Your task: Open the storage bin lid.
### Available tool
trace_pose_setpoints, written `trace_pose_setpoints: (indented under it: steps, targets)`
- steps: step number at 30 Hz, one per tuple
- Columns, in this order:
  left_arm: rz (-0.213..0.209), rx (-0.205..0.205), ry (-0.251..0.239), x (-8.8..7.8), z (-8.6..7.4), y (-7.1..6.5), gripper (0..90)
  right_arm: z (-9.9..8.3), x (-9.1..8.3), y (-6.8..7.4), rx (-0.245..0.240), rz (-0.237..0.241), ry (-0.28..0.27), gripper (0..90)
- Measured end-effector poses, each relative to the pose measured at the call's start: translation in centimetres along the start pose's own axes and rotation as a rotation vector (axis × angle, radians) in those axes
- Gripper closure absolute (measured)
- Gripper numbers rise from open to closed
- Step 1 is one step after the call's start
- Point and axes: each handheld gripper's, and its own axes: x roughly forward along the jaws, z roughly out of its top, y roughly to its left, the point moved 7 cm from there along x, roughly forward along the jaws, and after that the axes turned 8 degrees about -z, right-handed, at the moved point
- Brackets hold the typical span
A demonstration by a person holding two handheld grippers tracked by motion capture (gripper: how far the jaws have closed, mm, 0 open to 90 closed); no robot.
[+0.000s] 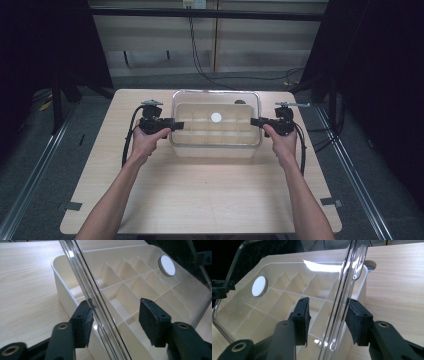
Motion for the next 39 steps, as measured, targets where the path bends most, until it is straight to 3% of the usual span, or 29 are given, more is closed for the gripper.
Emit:
trace_pose_setpoints:
  steps: [9,24,31,39]
  targets:
    - [0.019,0.011,-0.019,-0.4,0.2,-0.4,49.6,0.2,-0.6,0.2,-0.002,0.009,-0.02,58.7]
    - [0.024,0.049,-0.039,-1.4,0.4,-1.2,55.2,0.7,-2.1,0.5,-0.007,0.027,-0.049,64.8]
    - [0.011,0.046,-0.058,-1.9,0.5,-1.4,59.4,0.7,-2.6,0.7,-0.006,0.031,-0.067,66.6]
    - [0.023,0.083,-0.053,-2.4,0.6,-1.9,60.5,0.7,-3.1,0.8,0.004,0.055,-0.08,68.8]
